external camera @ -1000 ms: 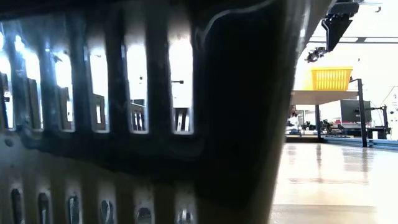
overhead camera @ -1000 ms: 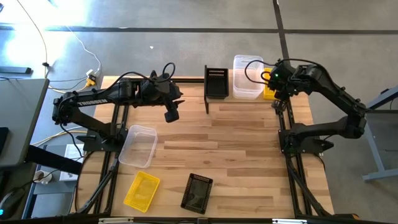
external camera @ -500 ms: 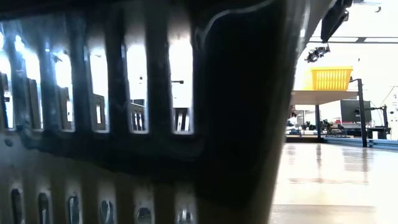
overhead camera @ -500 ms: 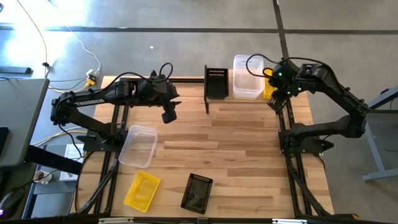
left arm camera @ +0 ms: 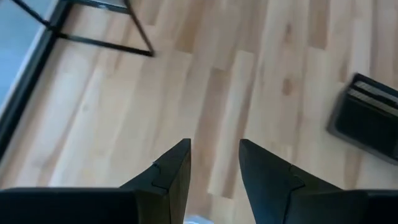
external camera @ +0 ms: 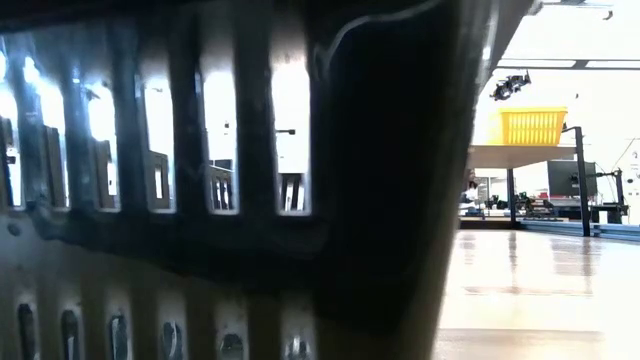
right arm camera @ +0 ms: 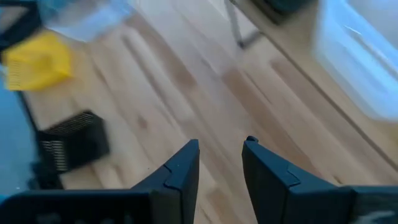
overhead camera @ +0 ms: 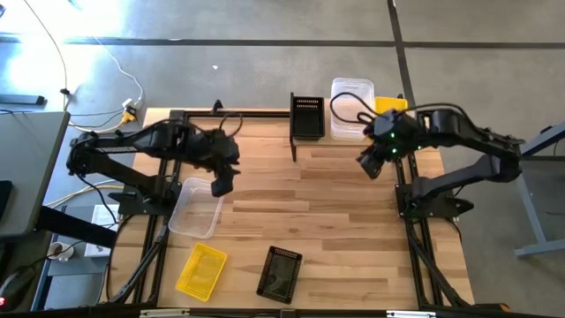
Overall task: Stack baskets on shelf by color
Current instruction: Stack the black bin on top of the stacked black bins on the shelf
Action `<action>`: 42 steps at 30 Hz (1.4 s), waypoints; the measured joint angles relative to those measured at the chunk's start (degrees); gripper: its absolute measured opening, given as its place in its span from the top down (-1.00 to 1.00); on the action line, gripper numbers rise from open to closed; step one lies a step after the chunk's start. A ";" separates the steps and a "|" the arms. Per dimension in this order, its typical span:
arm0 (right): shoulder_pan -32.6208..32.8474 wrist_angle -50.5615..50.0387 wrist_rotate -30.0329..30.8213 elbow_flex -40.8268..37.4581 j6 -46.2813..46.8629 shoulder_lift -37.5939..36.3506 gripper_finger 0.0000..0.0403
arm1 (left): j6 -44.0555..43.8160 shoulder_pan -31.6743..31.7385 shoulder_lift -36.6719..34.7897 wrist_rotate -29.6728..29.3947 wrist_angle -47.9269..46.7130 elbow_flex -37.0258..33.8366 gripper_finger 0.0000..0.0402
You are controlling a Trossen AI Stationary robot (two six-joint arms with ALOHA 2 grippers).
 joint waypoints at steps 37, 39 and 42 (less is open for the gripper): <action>29.70 28.06 4.69 0.00 36.17 30.68 0.46 | -45.34 -24.56 0.22 -8.87 -0.66 0.00 0.38; 29.78 28.86 3.39 0.00 35.44 31.69 0.46 | -47.67 -25.08 0.66 -8.74 -0.66 0.00 0.38; 30.24 29.77 2.89 -0.01 37.49 33.01 0.46 | -49.49 -26.22 0.88 -8.09 -0.66 -0.04 0.38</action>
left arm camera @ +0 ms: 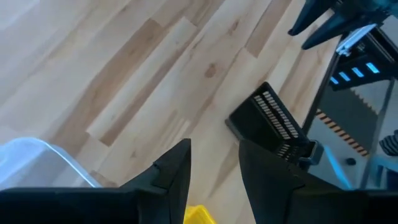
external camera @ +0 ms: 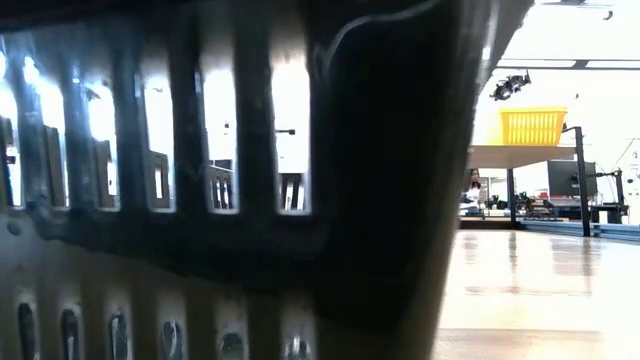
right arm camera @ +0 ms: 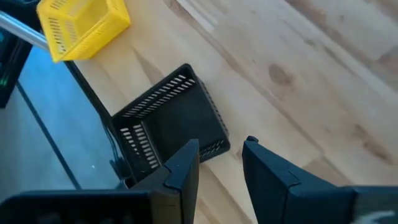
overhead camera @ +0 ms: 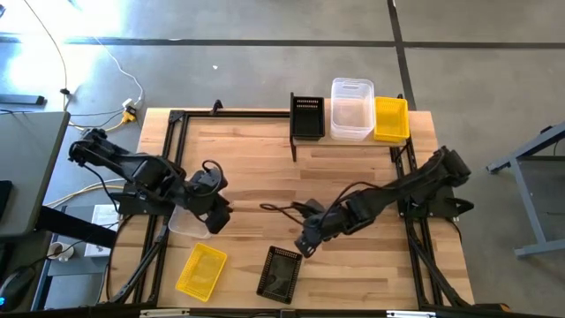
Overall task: Stack baskets on shelf by color
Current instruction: Stack the black bin on top of the stacked black bins on the shelf
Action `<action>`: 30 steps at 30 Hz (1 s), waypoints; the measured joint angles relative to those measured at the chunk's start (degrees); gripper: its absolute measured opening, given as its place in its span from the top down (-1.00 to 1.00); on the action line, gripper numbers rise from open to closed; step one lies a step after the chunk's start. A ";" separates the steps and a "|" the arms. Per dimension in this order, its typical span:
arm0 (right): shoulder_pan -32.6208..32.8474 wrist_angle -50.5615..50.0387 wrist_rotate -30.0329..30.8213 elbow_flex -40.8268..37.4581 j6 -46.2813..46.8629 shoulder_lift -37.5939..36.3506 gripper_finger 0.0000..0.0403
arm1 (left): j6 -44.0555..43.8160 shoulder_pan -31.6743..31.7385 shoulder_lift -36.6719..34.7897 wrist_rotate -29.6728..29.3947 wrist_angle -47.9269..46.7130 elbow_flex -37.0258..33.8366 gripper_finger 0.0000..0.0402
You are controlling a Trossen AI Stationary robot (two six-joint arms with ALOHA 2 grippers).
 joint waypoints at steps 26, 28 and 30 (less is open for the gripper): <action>8.29 6.04 -2.19 -0.01 13.37 5.77 0.46 | -4.33 -2.19 3.62 1.39 -0.55 -0.02 0.38; 8.51 6.33 -1.20 -0.01 17.27 5.77 0.46 | -3.11 -2.19 3.62 1.59 -0.57 -0.02 0.38; 8.51 6.27 0.63 -0.01 21.63 5.77 0.46 | -2.12 -2.19 3.62 1.62 -0.57 -0.02 0.38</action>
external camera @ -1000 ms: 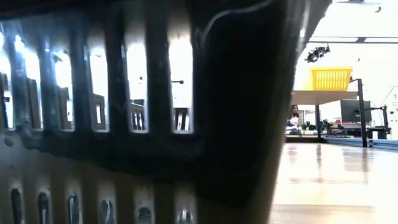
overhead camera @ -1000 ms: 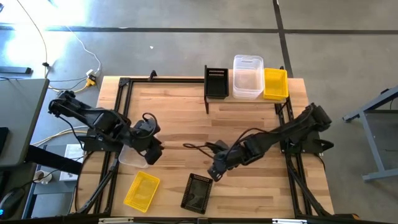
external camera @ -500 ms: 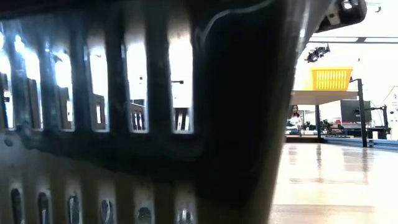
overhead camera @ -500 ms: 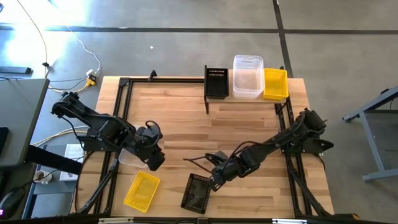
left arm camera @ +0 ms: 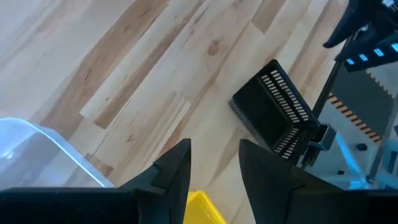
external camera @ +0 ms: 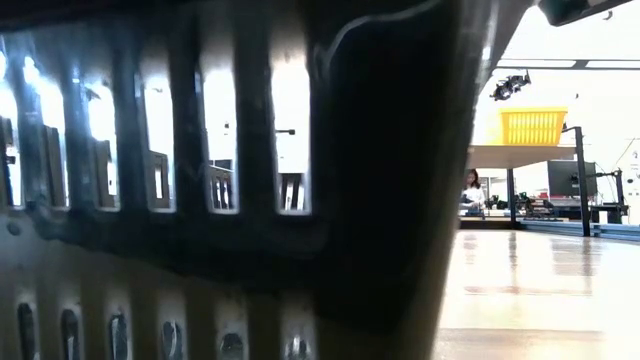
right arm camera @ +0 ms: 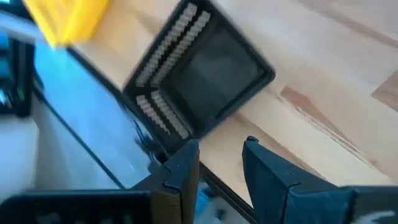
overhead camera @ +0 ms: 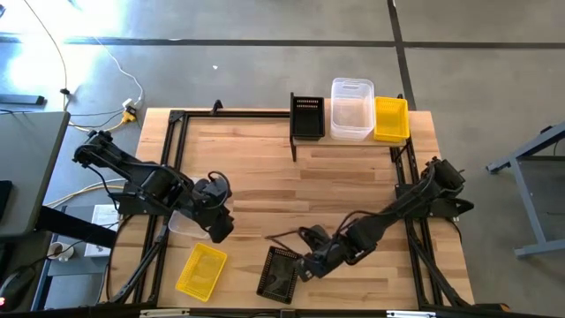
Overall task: Stack baskets on shelf by color
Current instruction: Stack the black bin on top of the stacked black bins on the shelf
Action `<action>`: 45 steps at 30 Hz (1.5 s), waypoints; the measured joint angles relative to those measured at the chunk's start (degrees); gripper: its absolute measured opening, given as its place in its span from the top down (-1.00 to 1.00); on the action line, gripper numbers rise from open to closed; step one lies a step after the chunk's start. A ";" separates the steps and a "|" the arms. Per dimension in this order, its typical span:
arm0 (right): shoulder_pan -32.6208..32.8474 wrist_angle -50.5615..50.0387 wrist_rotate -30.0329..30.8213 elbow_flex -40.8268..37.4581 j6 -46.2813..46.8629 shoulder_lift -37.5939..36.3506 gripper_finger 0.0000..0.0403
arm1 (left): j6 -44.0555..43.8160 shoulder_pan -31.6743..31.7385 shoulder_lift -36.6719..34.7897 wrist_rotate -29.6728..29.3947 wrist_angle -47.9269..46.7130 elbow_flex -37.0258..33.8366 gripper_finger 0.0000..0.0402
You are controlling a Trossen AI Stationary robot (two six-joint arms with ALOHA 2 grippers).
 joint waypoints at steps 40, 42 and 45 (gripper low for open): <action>-1.86 6.18 -1.01 0.00 24.55 14.25 0.61 | 19.65 0.00 -0.02 -1.15 0.11 0.02 0.38; -1.84 6.21 -0.97 0.00 24.50 14.25 0.71 | 20.60 0.00 -0.02 -1.11 0.11 0.02 0.38; -1.84 6.21 -0.92 0.00 24.03 14.27 0.89 | 20.68 0.00 -0.02 -1.11 0.11 0.02 0.38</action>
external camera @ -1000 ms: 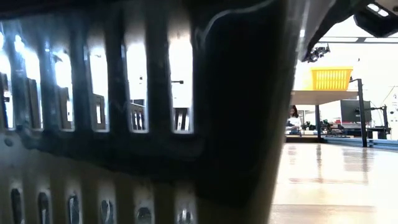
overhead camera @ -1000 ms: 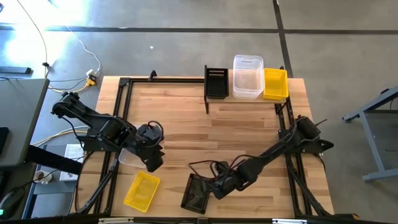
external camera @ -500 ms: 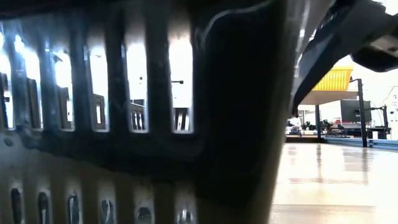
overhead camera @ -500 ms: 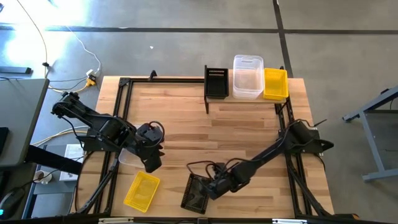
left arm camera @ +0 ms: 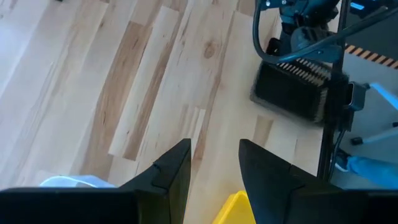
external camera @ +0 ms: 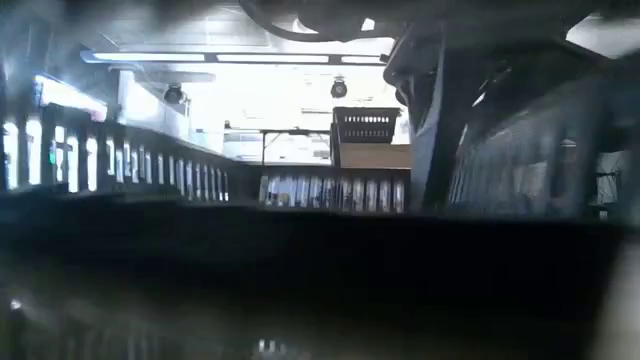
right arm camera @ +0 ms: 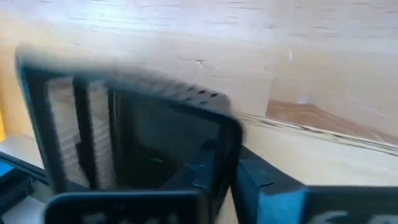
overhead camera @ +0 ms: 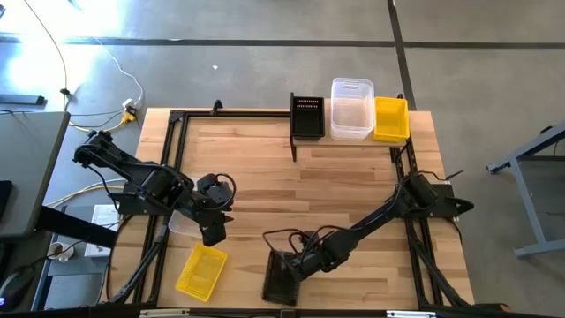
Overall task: Stack baskets on shelf by color
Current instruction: Stack the black bin on top of the stacked black bins on the shelf
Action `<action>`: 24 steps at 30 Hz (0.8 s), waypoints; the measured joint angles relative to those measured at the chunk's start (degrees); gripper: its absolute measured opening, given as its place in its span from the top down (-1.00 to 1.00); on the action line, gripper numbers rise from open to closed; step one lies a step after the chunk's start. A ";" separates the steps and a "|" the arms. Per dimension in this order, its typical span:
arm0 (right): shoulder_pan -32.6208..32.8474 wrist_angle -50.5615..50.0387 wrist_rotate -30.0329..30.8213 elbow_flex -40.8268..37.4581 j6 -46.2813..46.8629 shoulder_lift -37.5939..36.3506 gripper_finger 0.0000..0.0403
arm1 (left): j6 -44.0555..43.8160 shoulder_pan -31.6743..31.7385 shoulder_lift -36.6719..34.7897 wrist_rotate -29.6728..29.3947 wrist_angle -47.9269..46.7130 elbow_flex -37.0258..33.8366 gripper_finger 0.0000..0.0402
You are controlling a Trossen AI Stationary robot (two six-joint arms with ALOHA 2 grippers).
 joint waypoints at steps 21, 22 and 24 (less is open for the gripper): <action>-3.12 -3.37 12.38 0.04 -0.76 -4.74 1.00 | 3.23 -0.06 -0.02 2.73 -6.10 0.04 0.02; -3.55 -3.36 12.62 0.04 -1.44 -5.17 1.00 | 4.02 -0.33 0.00 3.15 -5.88 0.04 0.00; -4.65 -3.57 13.23 0.16 -2.88 -5.82 1.00 | 5.29 -1.19 -0.01 3.22 -5.03 0.04 0.00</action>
